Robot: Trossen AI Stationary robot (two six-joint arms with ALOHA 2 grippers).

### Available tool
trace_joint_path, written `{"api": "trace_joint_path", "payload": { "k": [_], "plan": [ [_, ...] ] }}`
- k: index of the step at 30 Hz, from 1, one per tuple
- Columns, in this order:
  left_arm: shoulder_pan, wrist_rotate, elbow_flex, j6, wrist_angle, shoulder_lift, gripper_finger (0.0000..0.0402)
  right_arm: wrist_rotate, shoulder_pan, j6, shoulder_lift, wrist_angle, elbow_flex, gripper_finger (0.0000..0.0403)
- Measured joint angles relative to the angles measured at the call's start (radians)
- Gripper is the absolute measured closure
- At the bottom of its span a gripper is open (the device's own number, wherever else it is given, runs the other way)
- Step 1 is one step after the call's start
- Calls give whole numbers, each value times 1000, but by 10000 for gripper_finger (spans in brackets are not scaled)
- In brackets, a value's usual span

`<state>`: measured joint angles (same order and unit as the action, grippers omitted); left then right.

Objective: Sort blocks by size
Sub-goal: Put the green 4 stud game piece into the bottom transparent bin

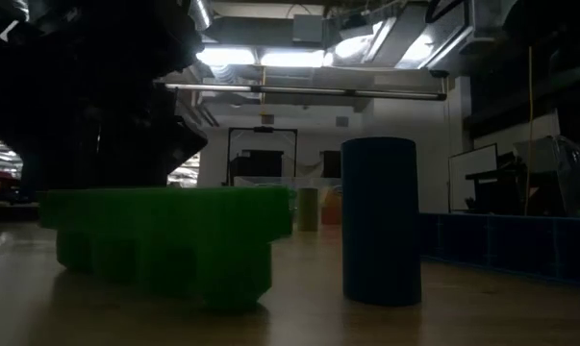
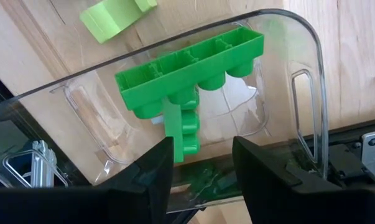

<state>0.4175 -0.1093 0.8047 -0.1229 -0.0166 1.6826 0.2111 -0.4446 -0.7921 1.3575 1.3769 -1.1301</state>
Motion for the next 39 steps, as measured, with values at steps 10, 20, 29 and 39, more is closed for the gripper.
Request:
{"api": "trace_joint_path", "payload": {
  "k": [10, 20, 29, 39],
  "plan": [
    [-13, 7, 0, 24, -38, 0, 210, 0, 0, 0, 0, -31, 0, 237],
    [-33, -34, 0, 22, -88, 0, 331, 18, 0, 0, 0, -51, 0, 237],
    [-59, -45, 0, 38, -71, 0, 382, 18, 0, 0, 0, -50, 0, 237],
    [-121, -106, 0, 51, -39, -108, 389, 13, 0, 12, 0, -48, -33, 237]
  ]
}}
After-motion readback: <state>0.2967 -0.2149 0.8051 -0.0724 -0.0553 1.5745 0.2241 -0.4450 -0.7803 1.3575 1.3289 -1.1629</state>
